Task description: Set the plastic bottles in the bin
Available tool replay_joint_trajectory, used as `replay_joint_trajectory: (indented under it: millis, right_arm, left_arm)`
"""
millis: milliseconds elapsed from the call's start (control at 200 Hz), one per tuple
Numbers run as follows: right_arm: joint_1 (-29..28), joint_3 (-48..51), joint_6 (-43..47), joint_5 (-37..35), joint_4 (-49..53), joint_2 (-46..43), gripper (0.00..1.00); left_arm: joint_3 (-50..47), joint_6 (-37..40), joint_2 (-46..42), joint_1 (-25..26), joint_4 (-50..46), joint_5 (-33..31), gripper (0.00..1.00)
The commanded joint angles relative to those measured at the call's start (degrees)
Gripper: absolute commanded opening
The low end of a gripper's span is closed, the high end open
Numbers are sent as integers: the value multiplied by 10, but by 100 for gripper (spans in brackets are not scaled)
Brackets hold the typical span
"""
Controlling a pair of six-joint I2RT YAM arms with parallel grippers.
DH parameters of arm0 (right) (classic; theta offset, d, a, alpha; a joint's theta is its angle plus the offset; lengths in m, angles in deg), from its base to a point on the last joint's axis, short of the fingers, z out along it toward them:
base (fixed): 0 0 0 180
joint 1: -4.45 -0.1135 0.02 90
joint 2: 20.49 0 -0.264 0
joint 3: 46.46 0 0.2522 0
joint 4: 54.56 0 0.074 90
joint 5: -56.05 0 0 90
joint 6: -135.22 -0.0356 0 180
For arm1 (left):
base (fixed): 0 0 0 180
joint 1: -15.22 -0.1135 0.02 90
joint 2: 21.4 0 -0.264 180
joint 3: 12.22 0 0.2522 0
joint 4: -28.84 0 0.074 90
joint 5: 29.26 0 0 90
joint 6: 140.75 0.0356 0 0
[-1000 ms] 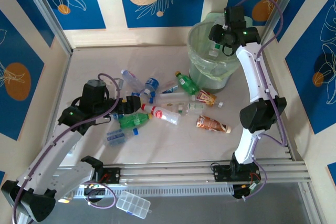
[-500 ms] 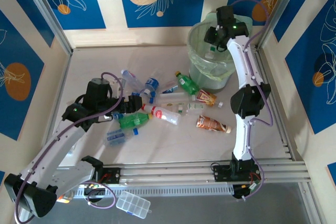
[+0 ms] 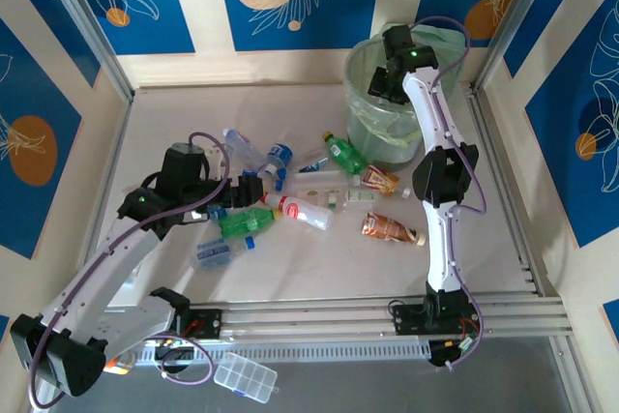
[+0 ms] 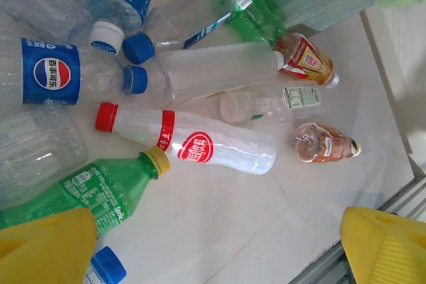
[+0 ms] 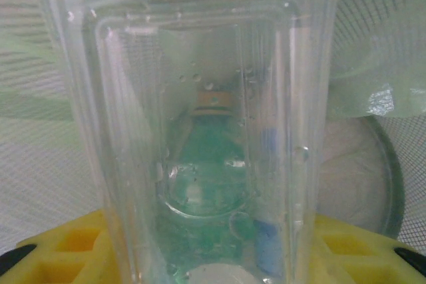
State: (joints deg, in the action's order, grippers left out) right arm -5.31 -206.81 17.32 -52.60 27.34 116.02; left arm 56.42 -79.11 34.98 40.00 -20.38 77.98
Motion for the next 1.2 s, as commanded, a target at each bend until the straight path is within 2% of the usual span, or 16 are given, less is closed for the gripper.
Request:
replay_joint_trajectory:
  millis: [0, 105, 330, 415, 610, 985, 1135, 1195]
  right_arm:
    - [-3, -10, 3, 4, 17, 10, 48]
    - [-4, 5, 6, 6, 12, 10, 54]
    - [-3, 4, 9, 6, 12, -5, 75]
    - [-2, 3, 11, -1, 11, -22, 79]
    - [-2, 2, 19, -14, 7, -69, 84]
    - [-25, 24, 37, -53, -9, -198, 83]
    - [-65, 96, 70, -60, -50, -280, 82]
    - [-93, 146, 89, -88, -83, -320, 82]
  left_arm:
    - [-1, 10, -7, 4, -11, -16, 94]
    - [-4, 9, -7, 4, -14, -20, 94]
    - [-3, 9, -10, 4, -22, -25, 95]
    - [-4, 8, -14, 3, -24, -25, 95]
    - [0, 8, -26, 4, -35, -26, 95]
    - [0, 5, -63, 4, -58, -30, 96]
    - [-4, 4, -77, 4, -67, -30, 96]
    - [-6, 5, -84, 4, -72, -32, 96]
